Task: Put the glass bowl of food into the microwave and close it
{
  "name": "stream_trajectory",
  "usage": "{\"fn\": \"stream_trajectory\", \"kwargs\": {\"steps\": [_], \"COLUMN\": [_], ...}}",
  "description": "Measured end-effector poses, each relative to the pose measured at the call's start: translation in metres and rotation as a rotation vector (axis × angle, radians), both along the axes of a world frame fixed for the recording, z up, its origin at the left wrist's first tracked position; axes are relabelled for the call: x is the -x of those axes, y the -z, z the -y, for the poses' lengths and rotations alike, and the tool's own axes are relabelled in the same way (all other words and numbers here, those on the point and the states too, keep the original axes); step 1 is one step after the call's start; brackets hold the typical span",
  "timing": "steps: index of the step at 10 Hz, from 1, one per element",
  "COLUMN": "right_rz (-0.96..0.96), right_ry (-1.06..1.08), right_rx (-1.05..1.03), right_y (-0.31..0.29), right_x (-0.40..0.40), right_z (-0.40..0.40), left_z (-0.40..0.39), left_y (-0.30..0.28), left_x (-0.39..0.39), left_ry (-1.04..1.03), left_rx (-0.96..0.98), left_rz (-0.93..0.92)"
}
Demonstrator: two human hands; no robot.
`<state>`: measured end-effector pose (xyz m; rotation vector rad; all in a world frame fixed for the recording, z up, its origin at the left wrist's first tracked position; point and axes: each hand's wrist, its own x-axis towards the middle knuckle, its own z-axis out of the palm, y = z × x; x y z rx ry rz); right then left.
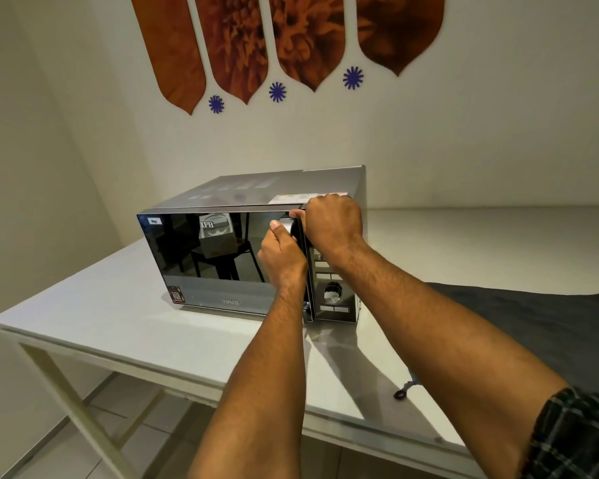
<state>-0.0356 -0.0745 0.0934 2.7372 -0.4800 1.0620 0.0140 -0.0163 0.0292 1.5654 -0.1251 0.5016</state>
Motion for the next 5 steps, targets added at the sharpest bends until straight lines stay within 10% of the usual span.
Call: {"fn": "stream_trajectory", "kwargs": {"steps": [5], "right_rz": [0.262], "right_ry": [-0.253], "right_rx": [0.015], "right_y": [0.042], "right_x": [0.026], "right_z": [0.050], "left_z": [0.015], "left_y": [0.009], "left_x": [0.028], "left_ry": [-0.198], "left_rx": [-0.306], "left_rz": [0.272]}}
